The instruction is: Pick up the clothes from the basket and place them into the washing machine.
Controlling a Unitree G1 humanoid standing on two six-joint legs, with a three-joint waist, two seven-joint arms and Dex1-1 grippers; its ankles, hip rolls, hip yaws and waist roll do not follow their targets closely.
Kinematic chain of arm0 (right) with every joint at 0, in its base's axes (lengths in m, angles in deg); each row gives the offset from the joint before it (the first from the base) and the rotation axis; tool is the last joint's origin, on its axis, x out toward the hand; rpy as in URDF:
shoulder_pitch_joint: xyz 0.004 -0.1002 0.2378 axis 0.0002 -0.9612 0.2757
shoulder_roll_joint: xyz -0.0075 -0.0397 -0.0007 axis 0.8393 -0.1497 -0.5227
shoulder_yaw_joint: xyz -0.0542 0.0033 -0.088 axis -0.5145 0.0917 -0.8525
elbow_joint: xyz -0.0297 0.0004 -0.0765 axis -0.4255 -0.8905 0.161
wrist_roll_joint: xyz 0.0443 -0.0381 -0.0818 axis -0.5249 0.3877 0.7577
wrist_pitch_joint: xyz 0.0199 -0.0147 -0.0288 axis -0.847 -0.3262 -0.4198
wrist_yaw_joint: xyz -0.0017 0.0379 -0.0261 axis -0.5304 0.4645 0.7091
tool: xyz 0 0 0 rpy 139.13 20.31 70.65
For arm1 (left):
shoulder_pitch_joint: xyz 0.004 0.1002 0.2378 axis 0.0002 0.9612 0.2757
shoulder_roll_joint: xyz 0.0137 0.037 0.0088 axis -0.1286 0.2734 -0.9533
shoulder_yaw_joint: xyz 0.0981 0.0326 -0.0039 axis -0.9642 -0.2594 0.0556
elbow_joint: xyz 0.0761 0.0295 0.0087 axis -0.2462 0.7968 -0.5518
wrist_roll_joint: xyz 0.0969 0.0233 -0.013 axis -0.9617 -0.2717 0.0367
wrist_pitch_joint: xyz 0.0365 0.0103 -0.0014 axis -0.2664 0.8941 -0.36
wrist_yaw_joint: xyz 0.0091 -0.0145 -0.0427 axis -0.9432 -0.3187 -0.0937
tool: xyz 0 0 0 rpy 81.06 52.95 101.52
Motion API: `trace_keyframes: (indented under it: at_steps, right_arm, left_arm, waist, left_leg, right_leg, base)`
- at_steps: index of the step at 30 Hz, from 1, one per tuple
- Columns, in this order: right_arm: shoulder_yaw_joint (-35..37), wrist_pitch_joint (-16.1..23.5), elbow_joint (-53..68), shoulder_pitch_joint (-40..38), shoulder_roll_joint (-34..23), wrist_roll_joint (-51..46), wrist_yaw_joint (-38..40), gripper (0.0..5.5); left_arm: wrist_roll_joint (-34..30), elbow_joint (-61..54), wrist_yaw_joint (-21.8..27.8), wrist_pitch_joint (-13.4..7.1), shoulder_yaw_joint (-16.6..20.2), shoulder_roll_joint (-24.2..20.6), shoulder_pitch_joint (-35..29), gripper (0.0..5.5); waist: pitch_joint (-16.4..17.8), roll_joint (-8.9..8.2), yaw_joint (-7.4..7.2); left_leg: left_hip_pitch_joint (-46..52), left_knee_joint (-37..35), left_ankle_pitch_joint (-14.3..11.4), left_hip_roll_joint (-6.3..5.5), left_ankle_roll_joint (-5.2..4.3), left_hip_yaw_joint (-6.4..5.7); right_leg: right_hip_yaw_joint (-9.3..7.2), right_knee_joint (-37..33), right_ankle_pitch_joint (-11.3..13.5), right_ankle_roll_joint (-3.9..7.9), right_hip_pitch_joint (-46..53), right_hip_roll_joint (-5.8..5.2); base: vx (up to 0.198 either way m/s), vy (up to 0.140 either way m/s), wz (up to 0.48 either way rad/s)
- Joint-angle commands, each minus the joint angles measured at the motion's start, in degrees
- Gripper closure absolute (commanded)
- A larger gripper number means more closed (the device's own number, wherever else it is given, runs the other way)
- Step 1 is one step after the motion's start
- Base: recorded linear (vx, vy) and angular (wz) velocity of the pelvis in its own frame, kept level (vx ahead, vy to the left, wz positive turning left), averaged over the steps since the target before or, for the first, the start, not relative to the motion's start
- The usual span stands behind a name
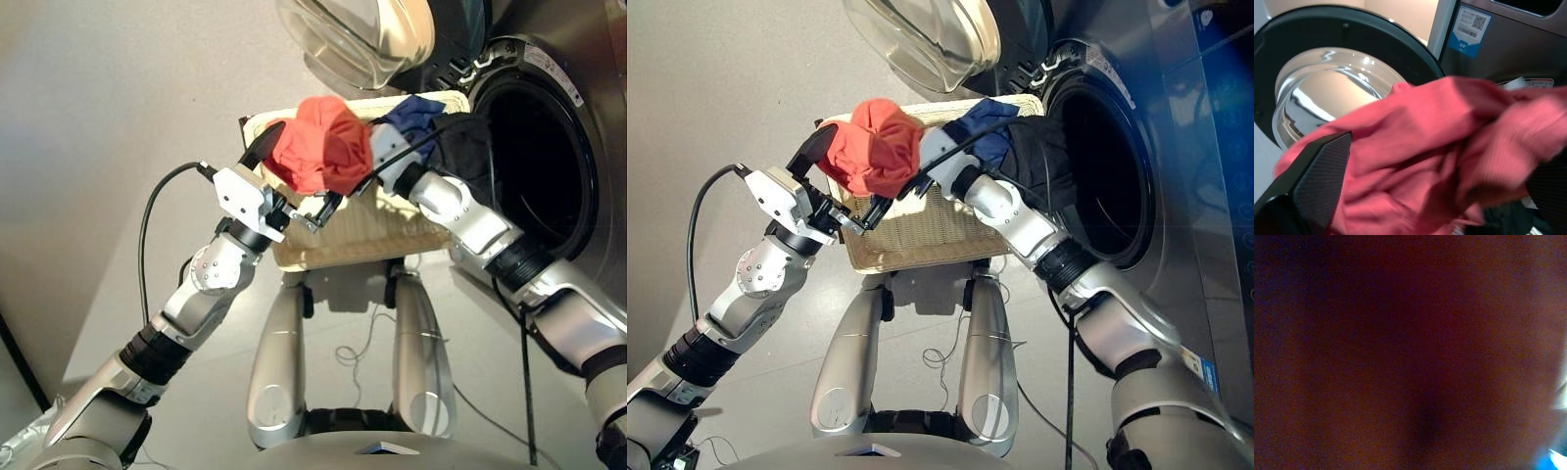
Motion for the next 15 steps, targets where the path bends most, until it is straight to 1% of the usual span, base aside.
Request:
trace_keyframes:
  at_steps: [1, 3, 4, 6, 7, 9, 10, 11, 13, 15]
  right_arm:
    - [7.0, 9.78, 4.85, -1.35, 5.95, -14.73, 0.66, 5.5]
    - [10.88, 11.64, 4.1, -5.18, 9.66, -21.3, 0.41, 5.5]
    - [10.91, 11.65, 4.1, -5.2, 9.65, -21.36, 0.35, 5.5]
    - [14.29, 12.99, 2.99, -7.82, 10.84, -24.7, 1.0, 5.5]
    - [14.33, 12.99, 2.96, -7.6, 10.82, -24.73, 0.96, 5.5]
    - [17.23, 14.04, 0.66, -8.74, 11.7, -28.09, 1.3, 5.5]
    - [18.06, 14.41, -0.18, -9.22, 12.29, -30.12, 0.67, 5.5]
    - [18.11, 14.43, -0.27, -8.98, 12.25, -30.24, 0.54, 5.5]
    - [21.99, 15.22, -3.27, -9.47, 14.59, -39.0, -2.71, 5.5]
    - [24.41, 16.37, -6.42, -9.7, 14.71, -40.91, -1.95, 5.5]
  left_arm:
    - [-2.48, -4.56, -2.24, -4.3, 1.08, 2.18, -0.02, 0.0]
    - [-2.72, -3.9, -2.51, -4.17, 1.64, 2.94, 0.93, 0.0]
    - [-2.72, -3.87, -2.51, -4.19, 1.61, 2.93, 0.9, 0.0]
    - [-3.39, -3.96, -2.34, -4.03, 1.82, 2.98, 1.77, 0.0]
    - [-3.39, -3.97, -2.35, -4.02, 1.9, 2.95, 1.59, 0.0]
    - [-3.81, -4.44, -2.31, -4.05, 2.33, 2.87, 2.18, 0.0]
    - [-3.94, -4.53, -2.42, -4.01, 2.37, 2.92, 2.46, 0.0]
    - [-3.95, -4.54, -2.42, -4.0, 2.44, 2.89, 2.29, 0.0]
    - [-3.99, -4.37, -2.38, -3.75, 2.39, 3.49, 2.65, 0.0]
    - [-3.83, -4.35, -1.94, -3.57, 2.61, 3.48, 2.86, 0.0]
  waist:
    - [-0.86, 1.41, -0.91]
    - [-0.86, 1.39, -1.43]
    - [-0.86, 1.36, -1.39]
    - [-0.86, 1.39, -1.81]
    - [-0.86, 1.36, -1.8]
    - [-0.86, 1.43, -1.99]
    - [-0.86, 1.47, -1.94]
    - [-0.86, 1.44, -1.93]
    - [-0.86, 1.53, -1.96]
    - [-0.86, 1.61, -2.07]
  left_leg:
    - [-3.05, 4.56, -2.03, -2.34, 0.1, 0.5]
    - [-3.2, 4.6, -2.19, -2.42, 0.08, 0.64]
    - [-3.19, 4.56, -2.16, -2.43, 0.09, 0.66]
    - [-3.44, 5.2, -2.76, -2.45, 0.03, 0.75]
    - [-3.74, 5.05, -2.37, -2.47, 0.05, 0.77]
    - [-4.09, 5.35, -2.62, -2.5, 0.09, 0.76]
    - [-3.77, 5.53, -3.12, -2.45, 0.09, 0.77]
    - [-4.07, 5.35, -2.68, -2.47, 0.11, 0.8]
    - [-4.14, 5.56, -3.0, -2.47, 0.14, 0.79]
    - [-4.25, 5.72, -3.2, -2.53, 0.15, 0.84]
  right_leg:
    - [0.82, -12.96, 11.41, 3.12, 0.05, -0.36]
    - [0.76, -12.87, 11.25, 3.06, -0.26, -0.24]
    - [0.79, -12.89, 11.28, 3.06, -0.27, -0.24]
    - [0.79, -12.34, 10.83, 3.06, -0.44, -0.34]
    - [0.82, -12.56, 11.25, 3.05, -0.72, -0.34]
    - [0.82, -12.36, 11.14, 3.07, -0.88, -0.37]
    - [0.81, -12.13, 10.67, 3.1, -0.62, -0.37]
    - [0.86, -12.37, 11.12, 3.09, -0.91, -0.38]
    - [0.89, -12.22, 10.92, 3.15, -0.92, -0.45]
    - [0.97, -12.25, 10.81, 3.16, -0.95, -0.45]
  base:
    - [0.0, 0.0, 0.0]
    - [0.0, 0.0, 0.0]
    - [0.0, 0.0, 0.0]
    - [0.0, 0.0, 0.0]
    - [0.0, 0.0, 0.0]
    - [0.0, 0.0, 0.0]
    - [0.0, 0.0, 0.0]
    - [0.0, 0.0, 0.0]
    - [0.0, 0.0, 0.0]
    - [0.0, 0.0, 0.0]
